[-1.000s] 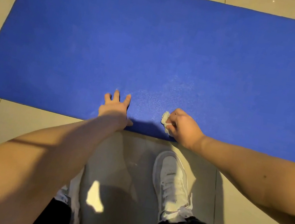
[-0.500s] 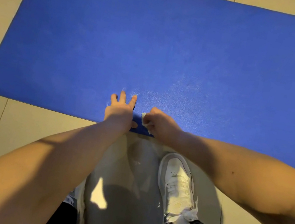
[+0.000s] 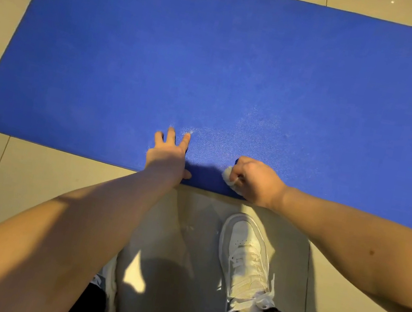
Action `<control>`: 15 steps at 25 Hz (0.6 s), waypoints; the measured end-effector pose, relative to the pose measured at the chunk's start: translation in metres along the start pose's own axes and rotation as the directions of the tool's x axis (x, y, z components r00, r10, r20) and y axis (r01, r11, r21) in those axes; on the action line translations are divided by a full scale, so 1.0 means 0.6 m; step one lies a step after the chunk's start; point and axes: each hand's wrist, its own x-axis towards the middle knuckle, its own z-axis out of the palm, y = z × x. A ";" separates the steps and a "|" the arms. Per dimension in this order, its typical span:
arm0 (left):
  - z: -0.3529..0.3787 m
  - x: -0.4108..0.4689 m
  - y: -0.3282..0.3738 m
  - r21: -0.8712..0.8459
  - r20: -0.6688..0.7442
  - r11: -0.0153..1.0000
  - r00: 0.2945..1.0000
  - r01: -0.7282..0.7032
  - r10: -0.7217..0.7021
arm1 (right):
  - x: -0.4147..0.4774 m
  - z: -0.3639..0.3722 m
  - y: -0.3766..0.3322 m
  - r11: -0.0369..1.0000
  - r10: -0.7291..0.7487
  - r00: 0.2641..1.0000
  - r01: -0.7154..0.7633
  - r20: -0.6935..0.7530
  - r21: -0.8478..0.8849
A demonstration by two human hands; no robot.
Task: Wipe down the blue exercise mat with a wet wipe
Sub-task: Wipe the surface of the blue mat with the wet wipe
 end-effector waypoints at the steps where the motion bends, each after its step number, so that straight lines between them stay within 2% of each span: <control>1: 0.000 0.000 0.000 0.000 0.000 1.000 1.000 0.000 0.000 | -0.003 -0.008 0.009 1.000 0.012 1.000 -0.012 0.024 -0.013; 4: 0.002 0.000 -0.001 0.000 -0.012 1.000 1.000 -0.004 0.004 | -0.012 -0.021 0.036 0.999 0.038 0.997 -0.036 0.065 -0.033; 8: 0.010 0.000 -0.003 0.000 -0.059 1.000 0.998 -0.017 0.017 | -0.031 -0.021 0.052 0.998 0.057 0.998 -0.057 0.034 -0.007; 15: 0.011 0.002 -0.002 0.010 -0.064 1.000 0.998 -0.016 0.016 | -0.006 0.021 -0.009 0.998 0.016 0.999 -0.014 -0.042 0.061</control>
